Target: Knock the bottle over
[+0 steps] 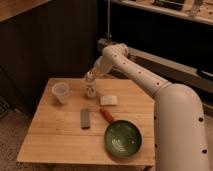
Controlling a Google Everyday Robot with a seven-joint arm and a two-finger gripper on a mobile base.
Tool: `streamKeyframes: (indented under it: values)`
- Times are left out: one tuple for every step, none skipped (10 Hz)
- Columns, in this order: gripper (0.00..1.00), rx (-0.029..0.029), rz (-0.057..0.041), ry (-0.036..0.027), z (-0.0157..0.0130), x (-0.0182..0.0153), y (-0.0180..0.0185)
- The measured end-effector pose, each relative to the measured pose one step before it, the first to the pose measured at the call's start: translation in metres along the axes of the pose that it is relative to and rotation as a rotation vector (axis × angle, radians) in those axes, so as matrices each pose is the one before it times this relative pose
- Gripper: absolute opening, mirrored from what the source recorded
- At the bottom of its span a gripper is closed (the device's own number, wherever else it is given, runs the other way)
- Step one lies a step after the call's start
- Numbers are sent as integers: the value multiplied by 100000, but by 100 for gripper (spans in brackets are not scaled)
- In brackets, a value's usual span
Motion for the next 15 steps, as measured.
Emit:
streamKeyframes:
  values:
    - [8, 279, -1954, -367, -102, -152, -491]
    - [8, 87, -1374, -130, 145, -261, -368]
    - [8, 155, -1038, -292, 95, -316, -323]
    - [8, 224, -1576, -66, -341, -491, -498]
    - [8, 131, -926, -302, -213, -358, -310]
    - [8, 148, -1541, -328, -169, -351, -282]
    - [8, 97, -1698, -242, -269, -534, -327]
    - [8, 81, -1305, -229, -165, -418, -201]
    - [8, 58, -1243, -244, -181, -258, -48]
    - [8, 56, -1197, -279, -174, -373, -91]
    - [8, 129, -1711, -75, -73, -178, -251]
    - [8, 249, -1621, -301, 14, -212, -509]
    - [8, 294, -1668, -268, -201, -243, -376]
    - [8, -139, -442, 163, -234, 5, 104]
    - [8, 92, -861, -194, 150, -189, -197]
